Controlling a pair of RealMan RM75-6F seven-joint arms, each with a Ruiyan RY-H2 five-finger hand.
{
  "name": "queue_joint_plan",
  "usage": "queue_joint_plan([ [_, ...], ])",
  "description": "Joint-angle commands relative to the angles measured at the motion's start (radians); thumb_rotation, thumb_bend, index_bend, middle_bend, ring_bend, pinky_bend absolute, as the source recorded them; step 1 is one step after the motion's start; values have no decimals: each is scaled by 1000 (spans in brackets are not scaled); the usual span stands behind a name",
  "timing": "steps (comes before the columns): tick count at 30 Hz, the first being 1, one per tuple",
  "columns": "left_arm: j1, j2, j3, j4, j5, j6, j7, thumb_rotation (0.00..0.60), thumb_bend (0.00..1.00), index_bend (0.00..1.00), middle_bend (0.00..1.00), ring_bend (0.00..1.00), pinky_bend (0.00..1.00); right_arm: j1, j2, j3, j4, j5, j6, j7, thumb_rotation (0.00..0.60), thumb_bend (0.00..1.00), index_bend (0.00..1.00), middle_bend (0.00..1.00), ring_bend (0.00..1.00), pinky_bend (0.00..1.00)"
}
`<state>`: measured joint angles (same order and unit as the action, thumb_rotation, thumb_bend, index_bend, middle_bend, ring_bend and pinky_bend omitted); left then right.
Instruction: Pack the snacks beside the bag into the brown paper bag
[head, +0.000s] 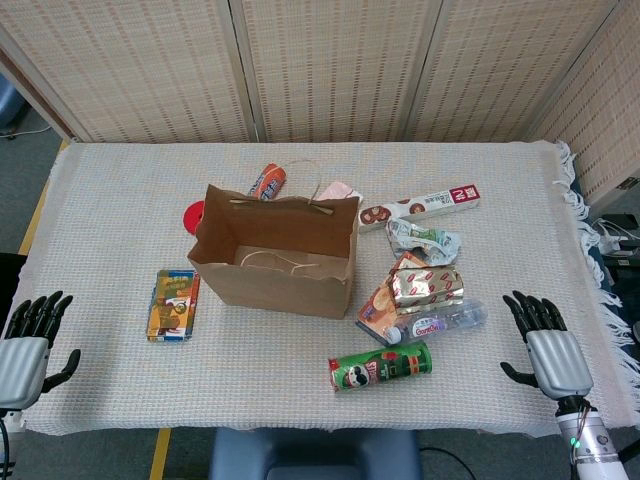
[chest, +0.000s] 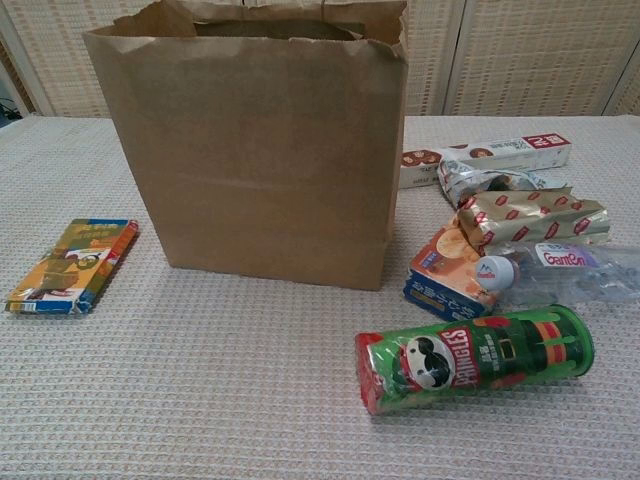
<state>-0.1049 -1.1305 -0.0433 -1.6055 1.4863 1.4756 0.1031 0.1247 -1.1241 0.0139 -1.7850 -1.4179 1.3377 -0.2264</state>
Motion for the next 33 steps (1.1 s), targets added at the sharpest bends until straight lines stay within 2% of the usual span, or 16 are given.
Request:
queue_joint_plan([
  [1,0,0,0,1,1,0,-2,600,386,24,0,0,0,0,0,0,1,-2,1,0,600,85,0,0,0,0],
  [13,-2,0,-1,1,-2,-3,-2,600,387,24,0,0,0,12,-2,-4,17,-39,-2,-1,600,85,0,1,0,0],
  [16,-2,0,-2,-1,-4,-4,1,600,386,25,0,0,0,29,-17,5,38,-56,-7,-23,600,84,0,56,8,54],
  [20,-2,0,-2,-2,-5,-4,2,600,387,24,0,0,0,74,-44,18,61,-47,-65,-76,600,71,12,123,70,145],
  [26,-1,-1,-2,-3,-5,-1,7,600,386,24,0,0,0,136,-106,30,89,-14,-147,-208,600,66,48,149,120,197],
  [33,0,-2,-2,-2,-5,0,7,600,387,25,0,0,0,180,-173,52,113,27,-180,-274,600,66,107,189,171,246],
])
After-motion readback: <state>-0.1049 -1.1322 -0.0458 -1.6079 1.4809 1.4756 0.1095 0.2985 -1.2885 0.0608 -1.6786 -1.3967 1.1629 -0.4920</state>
